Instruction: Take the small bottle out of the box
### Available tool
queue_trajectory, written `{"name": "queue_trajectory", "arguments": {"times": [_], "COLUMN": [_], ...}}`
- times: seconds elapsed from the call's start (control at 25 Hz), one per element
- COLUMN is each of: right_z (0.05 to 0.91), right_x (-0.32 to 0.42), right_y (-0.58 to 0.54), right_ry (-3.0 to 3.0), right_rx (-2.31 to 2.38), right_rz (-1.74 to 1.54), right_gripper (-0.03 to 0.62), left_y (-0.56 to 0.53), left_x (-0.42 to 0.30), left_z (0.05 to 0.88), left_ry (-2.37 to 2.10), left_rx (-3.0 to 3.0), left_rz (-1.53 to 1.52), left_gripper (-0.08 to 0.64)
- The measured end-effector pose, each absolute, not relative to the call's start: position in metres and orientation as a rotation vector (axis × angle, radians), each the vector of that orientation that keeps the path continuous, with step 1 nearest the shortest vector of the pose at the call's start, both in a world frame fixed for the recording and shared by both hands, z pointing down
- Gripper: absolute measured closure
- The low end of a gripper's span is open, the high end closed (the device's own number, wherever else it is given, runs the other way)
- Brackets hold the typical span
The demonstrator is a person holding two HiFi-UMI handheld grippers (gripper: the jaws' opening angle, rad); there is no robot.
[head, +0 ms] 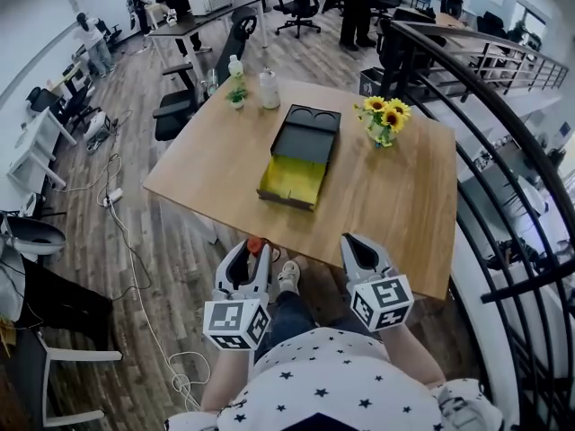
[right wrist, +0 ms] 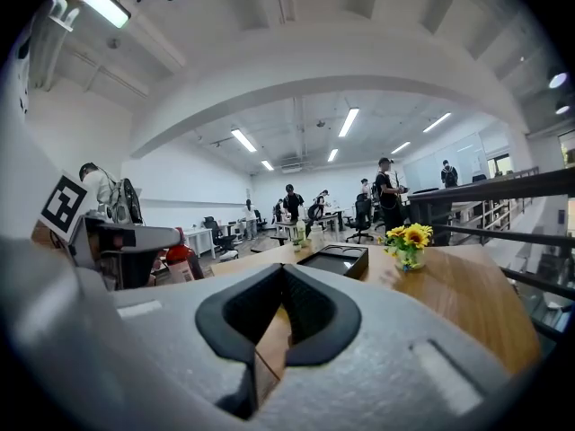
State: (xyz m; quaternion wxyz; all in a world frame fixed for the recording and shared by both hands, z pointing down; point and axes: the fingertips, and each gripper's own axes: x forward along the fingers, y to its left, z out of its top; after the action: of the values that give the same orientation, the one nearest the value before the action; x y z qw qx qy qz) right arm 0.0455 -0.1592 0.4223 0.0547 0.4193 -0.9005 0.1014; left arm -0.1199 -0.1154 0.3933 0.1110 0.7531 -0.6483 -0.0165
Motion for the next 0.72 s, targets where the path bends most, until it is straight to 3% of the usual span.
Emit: {"name": "queue_trajectory", "arguments": {"times": [0.72], "right_z": [0.4200], "right_x": [0.0510], "right_y": [-0.1633], "right_ry": [-2.727], "right_rx": [1.296], "right_rz": [0.259], "right_gripper": [0.586], "left_y": [-0.1239], "left_x": [-0.1151], "left_z": [0.3922], "left_ry": [-1.905], "left_rx": [2.218], "left_rz": [-0.057], "left_gripper": [0.426]}}
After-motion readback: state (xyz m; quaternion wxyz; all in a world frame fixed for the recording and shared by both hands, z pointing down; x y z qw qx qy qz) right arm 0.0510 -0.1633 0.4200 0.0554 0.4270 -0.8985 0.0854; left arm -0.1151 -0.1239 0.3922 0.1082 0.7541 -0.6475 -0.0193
